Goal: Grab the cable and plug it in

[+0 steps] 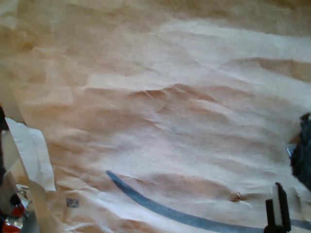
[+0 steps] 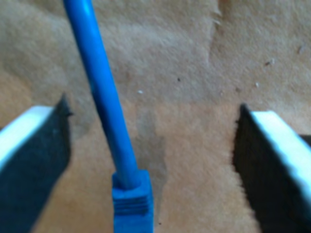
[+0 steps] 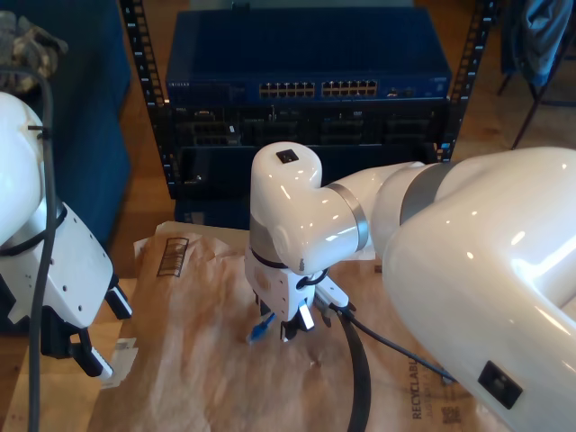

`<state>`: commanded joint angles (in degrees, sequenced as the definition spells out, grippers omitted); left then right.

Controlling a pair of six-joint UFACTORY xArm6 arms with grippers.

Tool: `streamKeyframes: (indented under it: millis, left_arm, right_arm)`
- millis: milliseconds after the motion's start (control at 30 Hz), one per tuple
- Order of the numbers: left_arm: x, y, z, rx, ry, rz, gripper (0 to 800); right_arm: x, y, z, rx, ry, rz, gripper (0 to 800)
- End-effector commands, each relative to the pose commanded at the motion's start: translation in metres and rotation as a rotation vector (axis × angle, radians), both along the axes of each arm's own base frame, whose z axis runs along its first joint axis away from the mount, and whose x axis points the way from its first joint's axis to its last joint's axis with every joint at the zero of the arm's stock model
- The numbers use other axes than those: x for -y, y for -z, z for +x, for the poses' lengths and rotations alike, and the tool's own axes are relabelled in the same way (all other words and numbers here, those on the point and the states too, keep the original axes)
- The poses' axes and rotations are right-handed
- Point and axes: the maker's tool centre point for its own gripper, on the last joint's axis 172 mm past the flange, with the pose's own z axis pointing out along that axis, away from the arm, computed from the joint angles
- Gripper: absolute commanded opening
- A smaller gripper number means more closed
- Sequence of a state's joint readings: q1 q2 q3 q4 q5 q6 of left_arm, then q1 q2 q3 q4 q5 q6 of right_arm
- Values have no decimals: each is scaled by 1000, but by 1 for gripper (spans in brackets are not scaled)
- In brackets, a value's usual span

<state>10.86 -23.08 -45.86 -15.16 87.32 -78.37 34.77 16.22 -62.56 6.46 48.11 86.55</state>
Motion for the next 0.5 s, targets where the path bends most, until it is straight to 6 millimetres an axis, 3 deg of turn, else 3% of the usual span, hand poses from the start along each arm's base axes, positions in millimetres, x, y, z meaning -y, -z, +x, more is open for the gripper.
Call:
streamKeyframes:
  millis: [333, 500]
  left_arm:
    - [0, 0, 0, 0, 1, 1, 800]
    - [0, 1, 0, -2, 0, 0, 800]
  right_arm:
    - [-2, -3, 3, 5, 31, 2, 310]
    - [-1, -1, 1, 1, 32, 0, 193]
